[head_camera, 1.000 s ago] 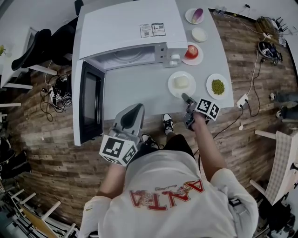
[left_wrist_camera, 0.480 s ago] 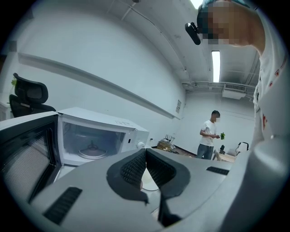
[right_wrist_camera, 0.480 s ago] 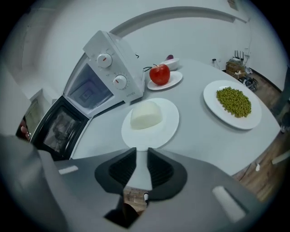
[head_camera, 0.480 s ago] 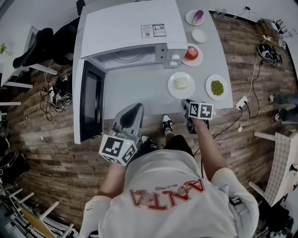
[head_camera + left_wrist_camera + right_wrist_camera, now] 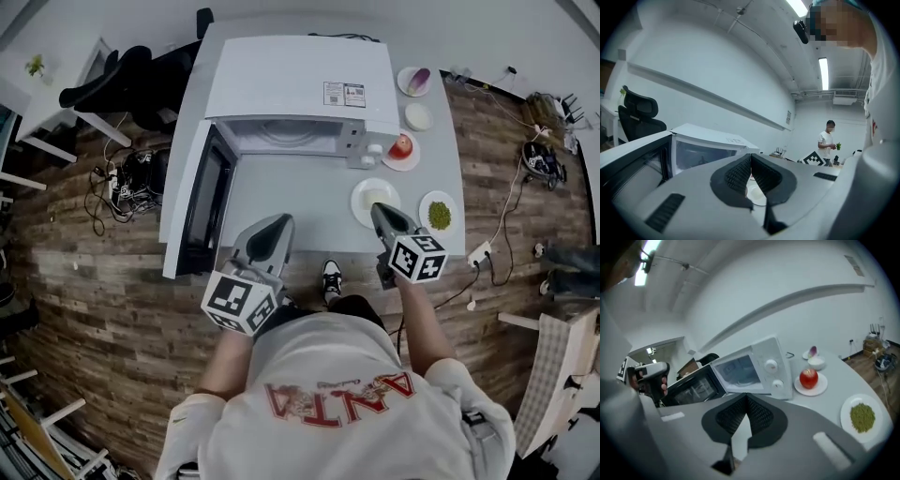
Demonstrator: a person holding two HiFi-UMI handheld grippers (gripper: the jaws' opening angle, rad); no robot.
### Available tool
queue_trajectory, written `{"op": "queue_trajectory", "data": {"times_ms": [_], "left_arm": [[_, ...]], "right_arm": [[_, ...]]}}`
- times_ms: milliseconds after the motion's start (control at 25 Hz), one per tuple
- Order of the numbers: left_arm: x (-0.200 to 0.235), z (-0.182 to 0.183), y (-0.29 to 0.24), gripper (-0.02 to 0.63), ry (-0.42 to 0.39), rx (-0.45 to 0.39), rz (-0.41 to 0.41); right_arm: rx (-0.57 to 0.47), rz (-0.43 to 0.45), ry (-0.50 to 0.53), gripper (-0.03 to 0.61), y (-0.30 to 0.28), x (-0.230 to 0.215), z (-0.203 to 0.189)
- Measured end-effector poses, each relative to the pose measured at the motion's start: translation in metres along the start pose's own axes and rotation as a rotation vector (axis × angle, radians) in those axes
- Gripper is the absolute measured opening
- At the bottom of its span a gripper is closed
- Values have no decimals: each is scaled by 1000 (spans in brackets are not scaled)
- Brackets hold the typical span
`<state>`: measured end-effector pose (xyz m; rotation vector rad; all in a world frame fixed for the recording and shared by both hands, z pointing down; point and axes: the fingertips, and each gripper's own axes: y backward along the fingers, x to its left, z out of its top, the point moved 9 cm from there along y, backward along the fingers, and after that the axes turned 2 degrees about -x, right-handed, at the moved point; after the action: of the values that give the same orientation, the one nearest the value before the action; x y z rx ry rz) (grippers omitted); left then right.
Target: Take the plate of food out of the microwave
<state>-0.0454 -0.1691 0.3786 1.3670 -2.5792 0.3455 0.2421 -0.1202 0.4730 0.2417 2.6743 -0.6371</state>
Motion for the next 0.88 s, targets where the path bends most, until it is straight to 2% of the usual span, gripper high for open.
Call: {"op": "queue_trajectory", "data": {"times_ms": [200,480,680,880], "left_arm": [[7,20,12,9,-41,-47,46],[14,46,29,9,-86,-99,100],[13,58,34,9,-103,-123,104],[11,67,32,9,-124,-132,91]], "right_arm": [[-143,95,122,2,8,42,55],[-303,190,234,2,31,94,110],[-355,234,338,2,45,119,134],[-364,246,337,2,47,123,139]]}}
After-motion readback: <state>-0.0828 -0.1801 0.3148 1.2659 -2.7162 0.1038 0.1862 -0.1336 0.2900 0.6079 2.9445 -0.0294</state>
